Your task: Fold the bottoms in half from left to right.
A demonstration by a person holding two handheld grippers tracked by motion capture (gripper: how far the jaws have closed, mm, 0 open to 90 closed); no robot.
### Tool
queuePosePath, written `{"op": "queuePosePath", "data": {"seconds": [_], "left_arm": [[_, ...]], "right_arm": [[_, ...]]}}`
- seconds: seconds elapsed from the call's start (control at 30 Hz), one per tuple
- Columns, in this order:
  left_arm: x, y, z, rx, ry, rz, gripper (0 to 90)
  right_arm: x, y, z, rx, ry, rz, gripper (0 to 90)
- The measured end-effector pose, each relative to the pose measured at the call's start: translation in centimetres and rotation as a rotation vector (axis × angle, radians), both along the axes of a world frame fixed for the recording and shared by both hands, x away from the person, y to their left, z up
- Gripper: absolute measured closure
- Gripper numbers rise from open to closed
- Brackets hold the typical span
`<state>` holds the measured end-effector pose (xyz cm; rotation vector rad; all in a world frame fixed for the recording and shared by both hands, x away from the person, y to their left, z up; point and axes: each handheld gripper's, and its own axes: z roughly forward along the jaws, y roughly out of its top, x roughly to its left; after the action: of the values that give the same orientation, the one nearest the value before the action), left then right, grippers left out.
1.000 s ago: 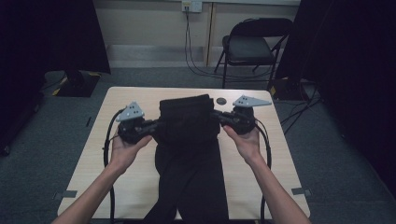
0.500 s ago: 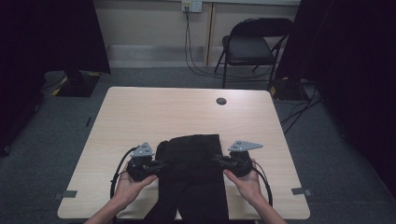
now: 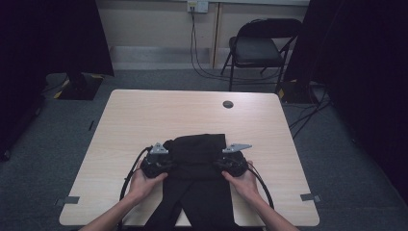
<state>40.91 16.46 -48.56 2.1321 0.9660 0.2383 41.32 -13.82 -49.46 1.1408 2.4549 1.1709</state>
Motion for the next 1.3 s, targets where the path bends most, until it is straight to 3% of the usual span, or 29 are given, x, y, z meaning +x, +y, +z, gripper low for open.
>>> {"op": "queuePosePath", "data": {"seconds": [0.03,0.13,0.17,0.2,0.4,0.57,0.6,0.63,0.73,0.83,0.87,0.93,0.97,1.0,1.07,1.1,1.13,1.17,1.2,1.3], "left_arm": [[0.8,-0.1,0.0,0.010,-0.011,0.011,82.7],[3.1,-0.3,-0.3,0.016,-0.043,0.052,82.6],[4.5,-0.5,-0.6,-0.007,-0.062,0.092,82.7],[4.5,-0.5,-0.6,-0.007,-0.062,0.092,82.7],[8.4,-1.1,-0.7,-0.018,-0.063,0.140,82.2],[8.9,-0.9,-0.8,-0.057,-0.044,0.154,81.2],[8.9,-0.9,-0.7,-0.061,-0.046,0.156,76.2],[8.8,-0.8,-0.5,-0.064,-0.042,0.151,76.2],[8.3,-0.3,0.2,-0.084,-0.061,0.146,64.1],[7.5,0.3,1.3,-0.098,-0.077,0.135,51.2],[6.7,0.9,2.1,-0.105,-0.100,0.119,48.9],[6.3,1.2,2.5,-0.112,-0.104,0.114,47.0],[5.3,1.9,3.1,-0.115,-0.115,0.108,46.4],[4.9,2.1,3.4,-0.116,-0.123,0.108,44.5],[4.5,2.4,3.6,-0.124,-0.128,0.108,42.4],[3.4,2.8,4.0,-0.143,-0.150,0.106,42.4],[2.0,3.1,4.4,-0.140,-0.180,0.091,44.1],[2.0,3.1,4.4,-0.140,-0.180,0.091,44.1],[0.5,3.3,4.5,-0.149,-0.130,0.040,44.1],[-1.0,3.4,4.4,-0.135,-0.130,0.004,46.9]], "right_arm": [[1.0,0.2,-0.1,0.008,-0.006,-0.014,83.0],[2.1,0.3,-0.3,0.020,-0.013,-0.039,83.0],[3.2,0.4,-0.3,0.023,-0.021,-0.060,83.0],[3.2,0.4,-0.3,0.023,-0.021,-0.060,83.0],[6.8,0.8,-0.2,-0.011,-0.044,-0.118,82.7],[7.9,0.7,-0.3,-0.011,-0.052,-0.127,81.2],[8.0,0.5,-0.3,-0.003,-0.057,-0.122,75.5],[8.0,0.5,-0.3,-0.003,-0.057,-0.122,75.5],[7.8,0.3,0.1,-0.008,-0.064,-0.140,57.2],[6.9,-0.2,1.6,0.013,-0.076,-0.137,43.3],[6.6,-0.5,2.0,0.025,-0.087,-0.142,41.4],[6.2,-0.8,2.4,0.044,-0.089,-0.142,39.9],[5.8,-1.0,2.9,0.050,-0.096,-0.144,39.2],[4.9,-1.5,3.6,0.077,-0.123,-0.150,38.8],[4.0,-1.6,3.9,0.079,-0.128,-0.139,39.0],[4.0,-1.6,3.9,0.079,-0.128,-0.139,39.0],[2.3,-1.5,4.1,0.083,-0.117,-0.099,41.3],[2.3,-1.5,4.1,0.083,-0.117,-0.099,41.3],[0.6,-1.2,4.0,0.085,-0.112,-0.059,47.7],[-0.9,-0.7,3.7,0.083,-0.100,-0.016,51.8]]}}
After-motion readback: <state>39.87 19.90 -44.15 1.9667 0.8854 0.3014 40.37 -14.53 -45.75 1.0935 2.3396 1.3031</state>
